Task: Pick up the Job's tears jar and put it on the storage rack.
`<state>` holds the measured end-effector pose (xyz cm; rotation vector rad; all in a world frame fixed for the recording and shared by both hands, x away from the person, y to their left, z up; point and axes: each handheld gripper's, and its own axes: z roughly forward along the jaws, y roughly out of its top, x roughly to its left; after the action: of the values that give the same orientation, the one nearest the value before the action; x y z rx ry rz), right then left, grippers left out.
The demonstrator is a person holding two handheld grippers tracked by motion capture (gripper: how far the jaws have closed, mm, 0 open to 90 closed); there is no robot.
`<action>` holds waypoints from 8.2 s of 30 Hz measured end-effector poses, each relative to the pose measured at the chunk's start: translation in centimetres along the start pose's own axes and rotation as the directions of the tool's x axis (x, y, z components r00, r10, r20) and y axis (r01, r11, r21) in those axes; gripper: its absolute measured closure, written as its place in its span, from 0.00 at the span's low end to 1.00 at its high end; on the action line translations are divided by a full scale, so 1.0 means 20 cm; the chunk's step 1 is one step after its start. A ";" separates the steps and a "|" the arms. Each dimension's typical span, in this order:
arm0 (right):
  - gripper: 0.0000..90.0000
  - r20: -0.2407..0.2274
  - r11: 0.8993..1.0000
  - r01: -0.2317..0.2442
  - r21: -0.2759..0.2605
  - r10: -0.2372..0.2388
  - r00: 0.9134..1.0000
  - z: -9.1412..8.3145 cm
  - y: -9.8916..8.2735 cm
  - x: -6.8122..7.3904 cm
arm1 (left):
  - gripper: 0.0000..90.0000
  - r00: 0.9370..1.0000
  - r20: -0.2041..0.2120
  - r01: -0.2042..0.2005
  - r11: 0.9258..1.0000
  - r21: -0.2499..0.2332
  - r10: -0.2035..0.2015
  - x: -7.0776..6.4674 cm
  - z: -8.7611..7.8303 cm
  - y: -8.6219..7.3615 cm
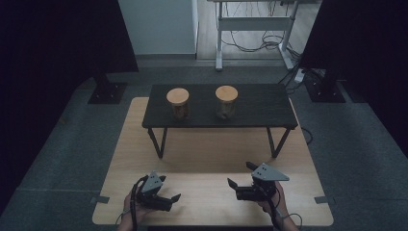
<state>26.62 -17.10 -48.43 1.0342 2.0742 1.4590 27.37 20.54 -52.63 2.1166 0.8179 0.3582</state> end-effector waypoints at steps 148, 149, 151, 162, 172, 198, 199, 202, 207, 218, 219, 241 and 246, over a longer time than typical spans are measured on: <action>0.08 0.208 0.986 -0.058 0.155 0.025 0.978 -0.06 -0.33 -0.27 | 0.09 1.000 0.003 -0.021 1.000 0.008 0.021 -0.01 0.01 0.01; 0.08 0.211 0.986 -0.060 0.157 0.025 0.977 -0.05 -0.33 -0.27 | 0.09 1.000 0.005 -0.021 1.000 0.007 0.021 -0.02 0.01 0.01; 0.09 0.215 0.986 -0.057 0.159 0.022 0.976 -0.04 -0.32 -0.27 | 0.09 1.000 0.005 -0.023 1.000 0.005 0.023 -0.02 0.00 0.01; 0.13 0.249 0.982 -0.057 0.182 0.010 0.968 0.00 -0.32 -0.27 | 0.09 1.000 0.004 -0.027 1.000 0.017 0.027 -0.02 0.02 0.01; 0.26 0.296 0.983 -0.065 0.170 0.012 0.955 0.00 -0.32 -0.27 | 0.09 1.000 0.005 -0.028 0.999 0.018 0.028 -0.02 0.02 0.01; 0.27 0.304 0.985 -0.076 0.158 0.024 0.952 0.00 -0.32 -0.27 | 0.09 1.000 -0.001 -0.031 0.999 0.016 0.031 -0.02 0.01 0.01; 0.27 0.303 0.985 -0.075 0.158 0.024 0.953 0.00 -0.32 -0.27 | 0.09 1.000 -0.001 -0.030 0.999 0.015 0.030 -0.02 0.01 0.01; 0.27 0.305 0.986 -0.077 0.149 0.028 0.952 0.00 -0.33 -0.27 | 0.09 1.000 -0.001 -0.030 0.999 0.014 0.030 -0.02 0.01 0.01; 0.27 0.298 0.988 -0.070 0.141 0.025 0.954 -0.01 -0.33 -0.27 | 0.09 1.000 -0.003 -0.029 1.000 0.012 0.029 -0.01 0.01 0.01; 0.27 0.284 0.994 -0.048 0.100 0.018 0.959 -0.11 -0.29 -0.25 | 0.09 1.000 -0.005 -0.030 0.999 0.014 0.030 -0.01 0.01 0.01; 0.27 0.282 0.994 -0.046 0.096 0.017 0.959 -0.12 -0.29 -0.25 | 0.09 1.000 -0.006 -0.031 0.999 0.014 0.031 -0.01 0.01 0.01; 0.27 0.261 0.996 -0.021 0.084 -0.002 0.965 -0.15 -0.27 -0.20 | 0.09 0.999 -0.006 -0.034 0.999 0.021 0.035 -0.02 0.01 0.01; 0.27 0.259 0.996 -0.017 0.085 -0.006 0.966 -0.15 -0.27 -0.20 | 0.09 0.999 -0.007 -0.037 0.999 0.025 0.037 -0.02 0.02 0.01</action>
<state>25.29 -22.90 -52.56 1.1957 1.9610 1.1730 27.33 20.08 -52.74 2.1571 0.7915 0.3771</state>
